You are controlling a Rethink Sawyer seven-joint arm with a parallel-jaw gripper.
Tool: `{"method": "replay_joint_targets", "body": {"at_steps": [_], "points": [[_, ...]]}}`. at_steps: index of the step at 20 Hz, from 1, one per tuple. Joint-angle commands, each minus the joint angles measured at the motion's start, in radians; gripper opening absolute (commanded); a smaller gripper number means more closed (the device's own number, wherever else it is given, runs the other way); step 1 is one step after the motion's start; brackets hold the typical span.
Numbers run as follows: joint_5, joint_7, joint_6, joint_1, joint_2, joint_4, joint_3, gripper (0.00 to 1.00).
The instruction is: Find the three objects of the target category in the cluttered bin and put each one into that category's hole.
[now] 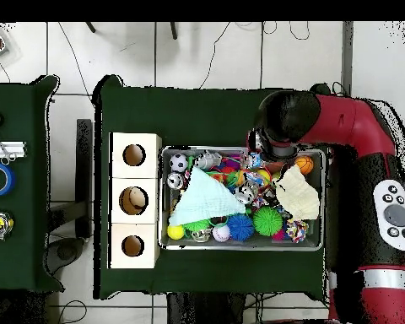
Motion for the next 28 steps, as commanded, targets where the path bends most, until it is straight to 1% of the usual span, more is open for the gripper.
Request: {"method": "replay_joint_targets", "body": {"at_steps": [1, 6, 10, 12, 14, 16, 19, 23, 26, 27, 28], "points": [[0.006, -0.105, -0.127, -0.032, 0.101, 0.127, 0.047, 1.0], [0.007, -0.148, -0.111, -0.026, 0.14, 0.082, 0.054, 1.0], [0.006, -0.146, -0.087, -0.006, 0.167, 0.044, 0.056, 1.0], [0.009, -0.131, -0.081, 0.001, 0.155, 0.053, 0.051, 1.0], [0.015, -0.108, -0.067, 0.005, 0.12, 0.08, 0.039, 1.0], [0.015, -0.087, -0.052, 0.018, 0.107, 0.071, 0.029, 1.0], [0.011, -0.075, -0.065, 0.023, 0.102, 0.063, 0.023, 1.0], [0.001, -0.127, -0.038, 0.022, 0.18, -0.022, 0.035, 1.0], [-0.005, -0.147, -0.048, 0.018, 0.199, -0.037, 0.038, 1.0], [-0.007, -0.151, -0.069, 0.01, 0.192, -0.012, 0.036, 1.0], [-0.01, -0.154, -0.084, 0.007, 0.196, -0.006, 0.037, 1.0]]}}
